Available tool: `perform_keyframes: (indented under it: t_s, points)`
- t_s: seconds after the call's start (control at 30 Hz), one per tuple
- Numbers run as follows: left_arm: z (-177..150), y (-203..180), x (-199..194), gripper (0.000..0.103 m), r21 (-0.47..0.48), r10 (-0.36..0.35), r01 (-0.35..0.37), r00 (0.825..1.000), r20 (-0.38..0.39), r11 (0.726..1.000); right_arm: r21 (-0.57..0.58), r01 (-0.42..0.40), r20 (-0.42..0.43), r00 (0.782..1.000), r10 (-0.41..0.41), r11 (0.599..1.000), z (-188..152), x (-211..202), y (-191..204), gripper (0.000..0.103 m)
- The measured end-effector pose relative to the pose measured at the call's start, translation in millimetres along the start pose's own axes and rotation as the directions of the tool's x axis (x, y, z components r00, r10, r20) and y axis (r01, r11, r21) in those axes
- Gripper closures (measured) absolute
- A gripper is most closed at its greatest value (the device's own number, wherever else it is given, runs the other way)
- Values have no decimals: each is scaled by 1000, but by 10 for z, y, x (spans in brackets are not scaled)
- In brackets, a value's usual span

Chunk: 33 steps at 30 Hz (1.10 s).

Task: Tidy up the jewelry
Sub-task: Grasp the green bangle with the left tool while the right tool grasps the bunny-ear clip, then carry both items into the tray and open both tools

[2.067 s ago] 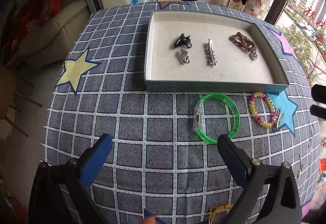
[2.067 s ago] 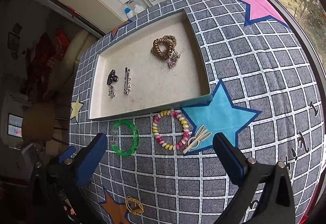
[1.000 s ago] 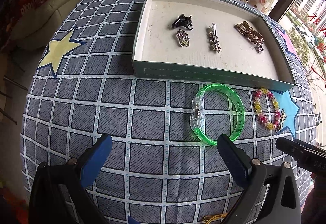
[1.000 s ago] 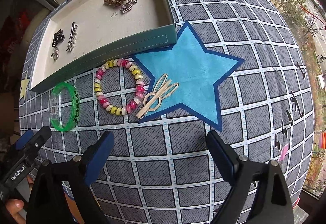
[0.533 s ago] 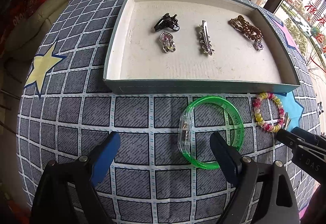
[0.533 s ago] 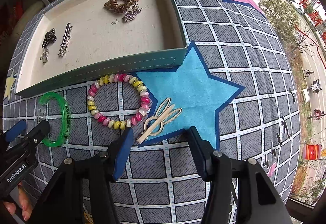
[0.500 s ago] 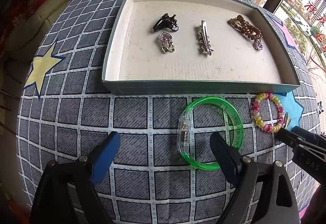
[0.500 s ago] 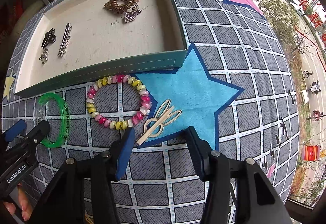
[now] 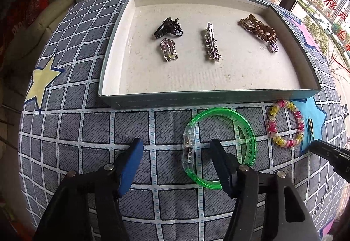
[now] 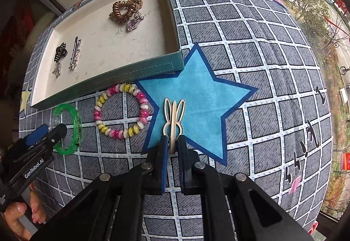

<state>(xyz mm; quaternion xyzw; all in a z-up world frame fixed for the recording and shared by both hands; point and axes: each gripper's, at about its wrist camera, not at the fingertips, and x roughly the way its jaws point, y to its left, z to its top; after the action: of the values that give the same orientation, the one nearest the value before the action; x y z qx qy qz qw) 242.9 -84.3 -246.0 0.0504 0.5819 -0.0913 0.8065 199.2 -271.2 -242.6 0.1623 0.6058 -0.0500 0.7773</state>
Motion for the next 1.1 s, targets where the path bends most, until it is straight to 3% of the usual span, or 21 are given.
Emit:
perform_keyframes:
  t_s: [0.1, 0.17, 0.2, 0.23, 0.27, 0.63, 0.9, 1.1]
  points:
    - [20, -33, -2, 39, 2, -5, 5, 1000, 1, 1000, 10, -24, -1, 1000, 24, 1000, -7, -38, -80, 94]
    - [15, -39, -27, 57, 7, -11, 11, 1000, 11, 1000, 16, -38, -2, 999, 38, 999, -25, -68, -160, 94]
    - [15, -48, -33, 62, 7, -18, 17, 1000, 11, 1000, 17, -44, -1, 999, 44, 999, -32, -84, -212, 94]
    - [8, -41, -46, 76, 7, -29, 29, 1000, 13, 1000, 21, -53, -1, 999, 53, 998, -83, -107, -247, 94]
    - [5, -48, -50, 81, 7, -40, 40, 999, 12, 999, 25, -63, -3, 998, 63, 998, -111, -123, -255, 94]
    - [-164, -23, -384, 81, 9, -109, 108, 993, 44, 994, 11, -141, 7, 990, 141, 990, -365, -433, -260, 94]
    - [-104, 104, -711, 81, -10, -128, 130, 987, 100, 991, -9, -201, 30, 979, 201, 980, -231, -670, -242, 94]
    - [114, 147, -847, 81, -20, -120, 124, 983, 142, 992, -42, -231, 67, 970, 233, 972, -23, -848, -148, 94]
